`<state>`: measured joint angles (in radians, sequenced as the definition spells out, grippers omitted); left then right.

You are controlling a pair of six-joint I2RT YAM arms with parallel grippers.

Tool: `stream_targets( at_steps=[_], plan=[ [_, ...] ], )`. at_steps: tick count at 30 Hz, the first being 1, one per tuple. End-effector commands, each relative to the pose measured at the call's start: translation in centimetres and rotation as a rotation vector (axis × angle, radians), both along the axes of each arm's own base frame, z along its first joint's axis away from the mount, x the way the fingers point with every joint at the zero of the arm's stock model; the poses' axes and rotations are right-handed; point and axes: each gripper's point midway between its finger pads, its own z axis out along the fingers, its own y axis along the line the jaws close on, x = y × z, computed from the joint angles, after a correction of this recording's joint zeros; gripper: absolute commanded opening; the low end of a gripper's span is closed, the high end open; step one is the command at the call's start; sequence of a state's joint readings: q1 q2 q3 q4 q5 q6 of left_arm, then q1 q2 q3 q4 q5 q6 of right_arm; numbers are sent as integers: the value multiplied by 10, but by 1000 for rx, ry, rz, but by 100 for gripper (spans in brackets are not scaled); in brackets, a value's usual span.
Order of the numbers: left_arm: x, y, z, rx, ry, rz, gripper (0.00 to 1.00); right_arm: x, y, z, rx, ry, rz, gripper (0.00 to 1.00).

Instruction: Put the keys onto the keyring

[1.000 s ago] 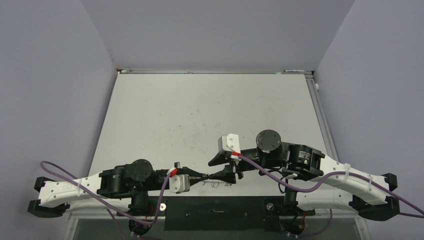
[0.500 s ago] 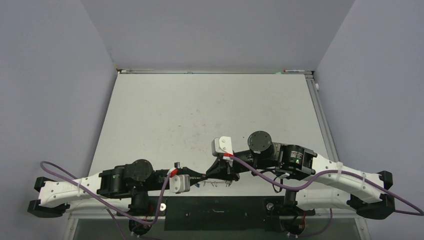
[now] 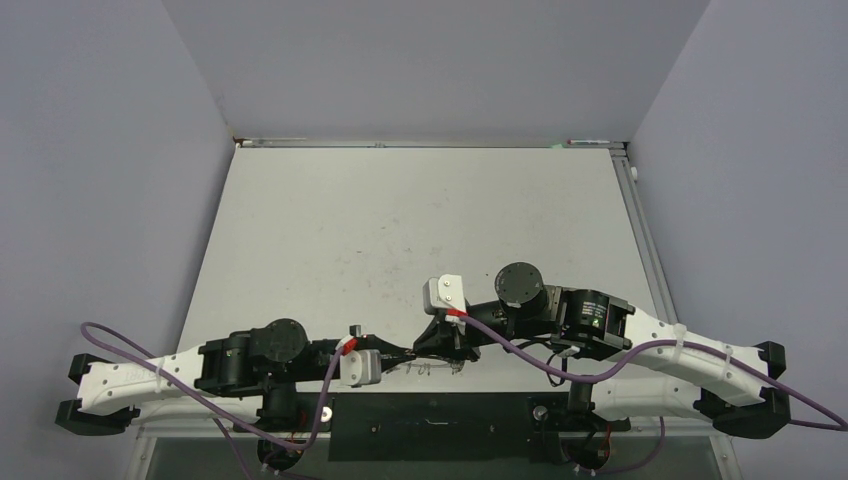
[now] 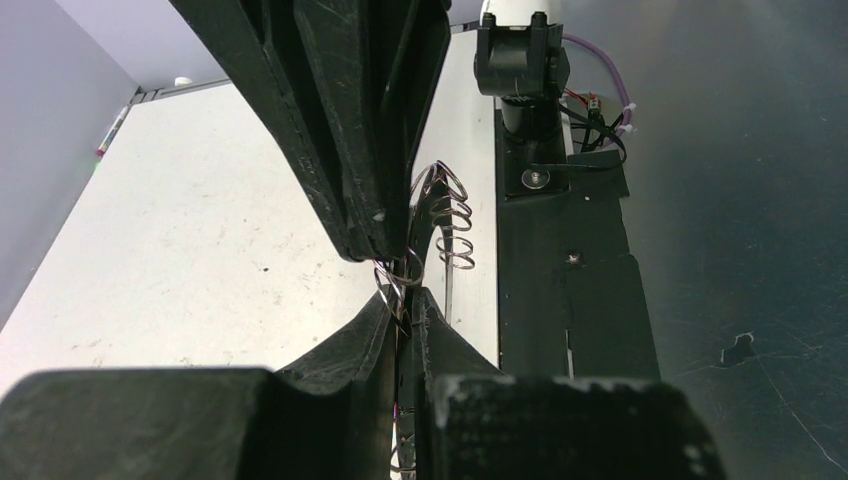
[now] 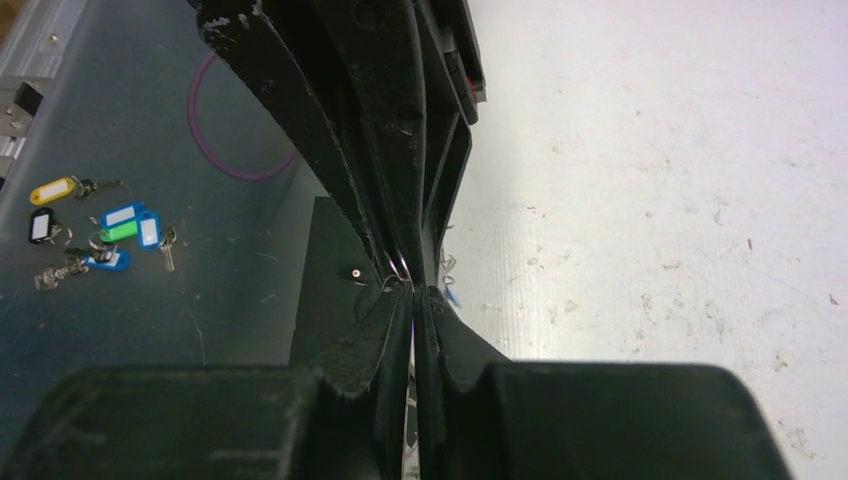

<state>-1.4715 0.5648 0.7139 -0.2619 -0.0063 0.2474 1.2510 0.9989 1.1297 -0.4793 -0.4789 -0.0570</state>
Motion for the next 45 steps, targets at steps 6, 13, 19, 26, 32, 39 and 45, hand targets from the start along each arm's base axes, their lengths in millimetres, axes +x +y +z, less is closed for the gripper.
stream_targets(
  at_steps=[6,13,19,26,32,39,45],
  plan=[
    [-9,-2,23,-76,-6,-53,0,19,-4,20,12,-88,-64,5],
    [-10,-3,21,-69,-3,-60,0,24,-3,19,-13,-108,-81,5],
    [-9,0,27,-95,-1,-48,0,30,-4,-3,-56,-107,-111,5],
    [-3,3,31,-107,-7,-16,0,30,-5,-13,-49,-86,-123,5],
    [-4,6,35,-129,-7,-15,0,32,-5,-16,-50,-80,-141,5],
    [-11,5,31,-120,10,-55,0,52,-2,-14,-49,-164,-212,5],
    [-11,4,28,-101,17,-53,0,54,1,-10,-61,-193,-198,5]
  ],
)
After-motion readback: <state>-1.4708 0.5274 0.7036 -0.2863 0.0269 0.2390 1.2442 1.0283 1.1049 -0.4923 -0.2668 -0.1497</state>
